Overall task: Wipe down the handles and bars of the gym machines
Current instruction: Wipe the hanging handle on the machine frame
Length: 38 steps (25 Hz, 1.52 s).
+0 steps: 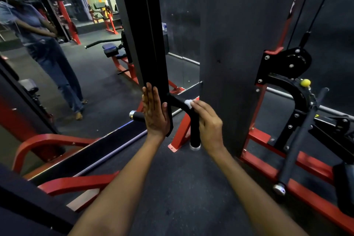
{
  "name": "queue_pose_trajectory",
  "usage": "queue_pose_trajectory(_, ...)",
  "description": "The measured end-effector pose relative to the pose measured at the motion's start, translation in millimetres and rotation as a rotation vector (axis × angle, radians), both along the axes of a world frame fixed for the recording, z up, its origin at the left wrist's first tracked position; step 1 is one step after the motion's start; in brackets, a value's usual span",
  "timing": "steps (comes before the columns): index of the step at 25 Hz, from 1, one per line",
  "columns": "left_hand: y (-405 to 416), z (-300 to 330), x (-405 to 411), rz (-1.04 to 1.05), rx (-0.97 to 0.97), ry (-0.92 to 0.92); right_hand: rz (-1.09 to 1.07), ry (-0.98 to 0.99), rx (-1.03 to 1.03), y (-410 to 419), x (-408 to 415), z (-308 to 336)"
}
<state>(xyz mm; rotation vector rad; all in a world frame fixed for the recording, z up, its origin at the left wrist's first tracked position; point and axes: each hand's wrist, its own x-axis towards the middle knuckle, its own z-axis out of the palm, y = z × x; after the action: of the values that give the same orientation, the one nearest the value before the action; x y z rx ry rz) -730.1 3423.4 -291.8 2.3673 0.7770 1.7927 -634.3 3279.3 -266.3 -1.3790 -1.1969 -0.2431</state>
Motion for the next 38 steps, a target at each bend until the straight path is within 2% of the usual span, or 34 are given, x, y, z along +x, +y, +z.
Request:
queue_pose_trajectory(4,-1.3,-0.3,-1.1,0.008,-0.013,0.011,-0.104,-0.055,-0.086,-37.1,3.1,-73.1)
queue_pose_trajectory(6,-3.8,-2.3,1.0,-0.008,-0.009,-0.002,-0.144,-0.071,-0.042,-36.0,3.4,-62.6)
queue_pose_trajectory(8,-7.7,-2.3,3.5,-0.015,-0.001,-0.014,-0.173,-0.148,0.081,-23.4,-3.9,-22.4)
queue_pose_trajectory(9,-7.8,-0.7,4.6,-0.022,-0.013,-0.013,-0.119,-0.171,0.098,-17.9,-6.9,-8.6)
queue_pose_trajectory(11,-7.7,-1.9,3.8,-0.018,-0.029,0.004,0.04,-0.122,-0.077,-15.9,-13.6,-15.1)
queue_pose_trajectory(13,-4.9,-2.7,3.5,0.021,-0.012,0.019,0.058,-0.135,-0.329,-27.9,-17.9,-62.4)
queue_pose_trajectory(15,-1.1,-1.2,4.2,0.038,-0.011,0.034,0.019,0.046,-0.463,-41.7,-17.3,-92.4)
queue_pose_trajectory(17,-1.1,-5.4,5.2,0.052,0.009,0.03,0.0,0.12,-0.401,-32.3,-16.5,-83.3)
queue_pose_trajectory(20,1.3,-6.3,9.0,0.012,-0.024,0.021,0.129,0.28,-0.359,-13.6,-17.7,-50.6)
queue_pose_trajectory(21,1.2,-7.8,8.7,0.005,-0.025,0.019,0.141,0.278,-0.345,-14.0,-18.1,-51.0)
queue_pose_trajectory(23,3.2,-9.2,7.4,0.01,-0.01,0.03,0.087,0.3,-0.358,-23.8,-10.7,-71.8)
queue_pose_trajectory(25,6.1,-9.2,6.4,0.004,-0.013,0.037,-0.176,0.368,-0.281,-30.9,3.0,-93.0)
queue_pose_trajectory(26,5.5,-10.3,7.0,0.003,-0.008,0.029,-0.286,0.496,-0.209,-24.9,13.1,-90.0)
queue_pose_trajectory(27,3.4,-10.8,8.6,0.009,-0.008,0.02,-0.278,0.678,-0.146,-11.7,23.7,-73.4)
queue_pose_trajectory(28,1.1,-9.5,11.1,0.011,-0.022,0.013,-0.154,0.78,-0.101,4.9,36.2,-51.4)
queue_pose_trajectory(30,-3.5,-5.0,14.9,0.014,-0.062,0.005,0.2,0.744,-0.244,32.0,45.9,-14.9)
queue_pose_trajectory(32,-4.1,-9.4,15.3,0.029,-0.061,-0.007,0.412,0.69,-0.412,44.8,54.9,-16.3)
queue_pose_trajectory(35,-1.8,-13.6,14.6,0.042,-0.029,-0.007,0.492,0.65,-0.727,34.2,65.4,-55.7)
queue_pose_trajectory(37,-4.4,-12.2,13.8,0.042,-0.035,0.0,0.516,0.535,-0.986,32.3,73.1,-58.0)
queue_pose_trajectory(38,-5.8,-11.0,12.7,0.048,-0.034,0.006,0.549,0.549,-1.038,34.4,75.4,-50.5)
